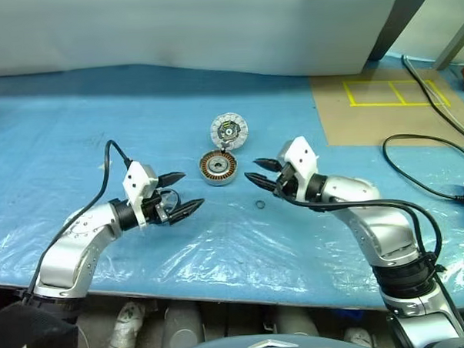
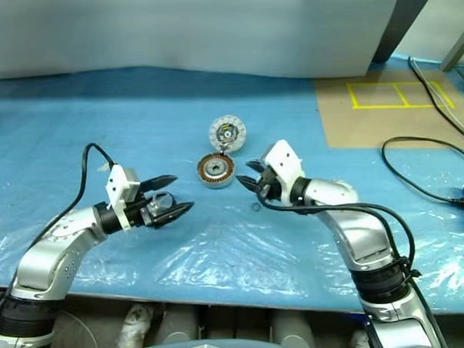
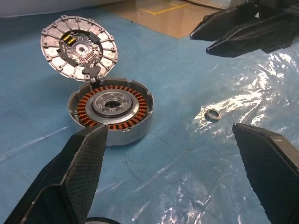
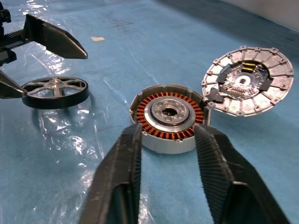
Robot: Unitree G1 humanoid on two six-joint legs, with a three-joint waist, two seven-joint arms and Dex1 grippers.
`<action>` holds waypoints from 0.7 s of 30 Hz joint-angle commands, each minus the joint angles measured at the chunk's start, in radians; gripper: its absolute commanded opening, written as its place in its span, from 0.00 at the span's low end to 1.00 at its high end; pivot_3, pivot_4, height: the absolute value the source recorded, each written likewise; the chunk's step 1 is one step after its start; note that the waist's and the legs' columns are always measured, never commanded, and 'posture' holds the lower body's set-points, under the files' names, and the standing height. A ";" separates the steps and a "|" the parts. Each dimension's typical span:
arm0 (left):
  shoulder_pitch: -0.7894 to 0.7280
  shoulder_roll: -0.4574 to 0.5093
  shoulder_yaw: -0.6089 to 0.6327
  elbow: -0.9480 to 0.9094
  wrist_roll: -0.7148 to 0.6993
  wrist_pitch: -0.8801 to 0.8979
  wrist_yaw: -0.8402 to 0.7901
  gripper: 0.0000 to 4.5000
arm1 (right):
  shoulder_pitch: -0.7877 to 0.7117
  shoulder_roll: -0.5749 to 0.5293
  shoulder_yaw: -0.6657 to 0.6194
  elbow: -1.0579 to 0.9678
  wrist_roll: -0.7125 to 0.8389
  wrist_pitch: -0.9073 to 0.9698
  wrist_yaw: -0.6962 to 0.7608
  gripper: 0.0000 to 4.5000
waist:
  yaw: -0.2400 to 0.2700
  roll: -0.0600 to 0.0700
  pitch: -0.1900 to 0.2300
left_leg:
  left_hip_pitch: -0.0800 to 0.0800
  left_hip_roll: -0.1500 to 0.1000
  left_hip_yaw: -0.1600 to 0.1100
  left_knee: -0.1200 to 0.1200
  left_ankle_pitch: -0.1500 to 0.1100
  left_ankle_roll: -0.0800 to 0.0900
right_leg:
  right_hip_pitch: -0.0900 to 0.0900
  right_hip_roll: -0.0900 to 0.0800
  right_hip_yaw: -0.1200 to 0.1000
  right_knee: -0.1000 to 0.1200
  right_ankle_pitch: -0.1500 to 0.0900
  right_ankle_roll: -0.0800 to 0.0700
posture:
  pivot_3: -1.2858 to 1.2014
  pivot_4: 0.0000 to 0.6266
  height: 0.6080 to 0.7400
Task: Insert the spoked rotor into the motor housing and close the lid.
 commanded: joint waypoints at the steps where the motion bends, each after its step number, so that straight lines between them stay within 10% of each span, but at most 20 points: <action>1: -0.017 0.004 0.029 -0.017 -0.020 0.006 0.006 1.00 | -0.008 -0.004 0.001 -0.037 0.006 -0.021 -0.004 0.22 | 0.000 0.000 0.000 | 0.000 0.000 0.000 0.000 0.000 0.000 | 0.000 0.000 0.000 0.000 0.000 0.000 | 0.52 0.24 1.00; 13: -0.009 -0.004 0.025 0.021 0.028 -0.060 0.008 1.00 | -0.083 0.036 0.075 0.144 -0.112 -0.139 -0.069 0.22 | -0.005 0.000 0.000 | 0.000 0.000 0.000 0.001 0.000 0.000 | 0.000 0.000 0.000 0.001 0.000 0.000 | 0.52 0.24 1.00; 17: 0.014 -0.009 0.038 -0.001 0.034 -0.063 0.045 1.00 | -0.101 0.055 0.075 0.195 -0.116 -0.186 -0.057 0.01 | -0.003 0.000 0.000 | 0.000 0.000 0.000 0.000 0.000 0.000 | 0.000 0.000 0.000 0.002 -0.001 -0.001 | 0.52 0.24 1.00; 21: 0.045 -0.003 0.052 -0.030 0.024 -0.050 0.061 1.00 | -0.120 0.075 0.088 0.217 -0.111 -0.205 -0.038 0.00 | -0.003 0.000 0.000 | 0.000 0.000 0.000 0.000 0.000 0.000 | 0.000 0.000 0.000 0.002 0.000 -0.001 | 0.52 0.24 1.00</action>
